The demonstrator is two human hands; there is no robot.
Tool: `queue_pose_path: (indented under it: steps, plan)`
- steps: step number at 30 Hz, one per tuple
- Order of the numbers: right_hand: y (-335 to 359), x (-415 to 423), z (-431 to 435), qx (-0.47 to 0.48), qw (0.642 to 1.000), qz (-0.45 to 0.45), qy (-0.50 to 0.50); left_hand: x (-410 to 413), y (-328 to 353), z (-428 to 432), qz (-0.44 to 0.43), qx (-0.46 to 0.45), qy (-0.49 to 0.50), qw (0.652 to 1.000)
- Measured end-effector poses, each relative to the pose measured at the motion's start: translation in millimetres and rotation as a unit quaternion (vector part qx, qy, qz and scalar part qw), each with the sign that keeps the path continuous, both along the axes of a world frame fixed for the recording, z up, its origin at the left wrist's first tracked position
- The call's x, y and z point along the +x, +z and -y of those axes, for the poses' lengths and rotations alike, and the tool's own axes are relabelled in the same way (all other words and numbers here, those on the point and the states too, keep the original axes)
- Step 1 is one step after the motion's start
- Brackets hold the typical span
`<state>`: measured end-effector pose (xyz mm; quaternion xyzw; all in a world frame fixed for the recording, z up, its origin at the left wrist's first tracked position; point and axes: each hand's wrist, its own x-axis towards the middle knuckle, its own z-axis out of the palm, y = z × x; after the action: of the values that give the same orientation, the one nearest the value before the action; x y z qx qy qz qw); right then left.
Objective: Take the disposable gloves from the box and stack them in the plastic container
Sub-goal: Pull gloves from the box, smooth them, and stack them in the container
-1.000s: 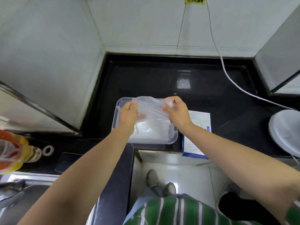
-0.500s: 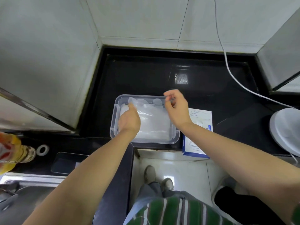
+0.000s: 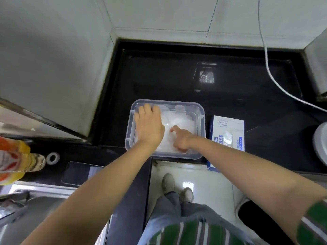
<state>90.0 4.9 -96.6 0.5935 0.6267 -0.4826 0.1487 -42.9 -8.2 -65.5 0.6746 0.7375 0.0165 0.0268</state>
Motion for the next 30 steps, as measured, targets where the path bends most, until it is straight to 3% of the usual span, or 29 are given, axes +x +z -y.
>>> queue_pose_path:
  steps: [1, 3, 5, 7, 10, 16, 25, 30]
  plan:
    - [0.6, -1.0, 0.1, 0.0, 1.0, 0.01, 0.011, 6.6, 7.9, -0.4, 0.012, 0.057, -0.041, 0.997]
    - [-3.7, -3.2, -1.6, -0.005, 0.997, 0.044, 0.057, 21.5, 13.5, -3.6, 0.11, 0.043, -0.091, 0.989]
    - [-9.6, -4.0, -3.3, -0.009, 0.995, 0.069, 0.072, 34.7, 5.5, -8.2, 0.174, -0.095, -0.071, 0.978]
    - [-12.3, -2.2, -4.7, -0.02, 0.997, 0.056, 0.054, 34.6, -12.7, -12.0, 0.182, -0.243, -0.013, 0.953]
    - [-8.8, 3.0, -3.3, -0.045, 0.999, -0.004, -0.01, 10.5, -34.9, -9.3, 0.2, -0.327, 0.061, 0.922]
    - [-15.1, 3.7, -2.7, -0.031, 0.998, 0.0, -0.057, -21.3, -47.1, -8.8, 0.188, -0.37, 0.049, 0.908]
    - [-14.1, -1.8, 3.9, 0.001, 0.999, 0.045, -0.009, -14.9, -55.8, -12.1, 0.118, -0.406, 0.014, 0.906]
    - [-3.7, 0.7, 0.5, 0.008, 0.999, 0.039, 0.021, -11.1, -38.9, -7.7, 0.121, -0.363, 0.006, 0.924]
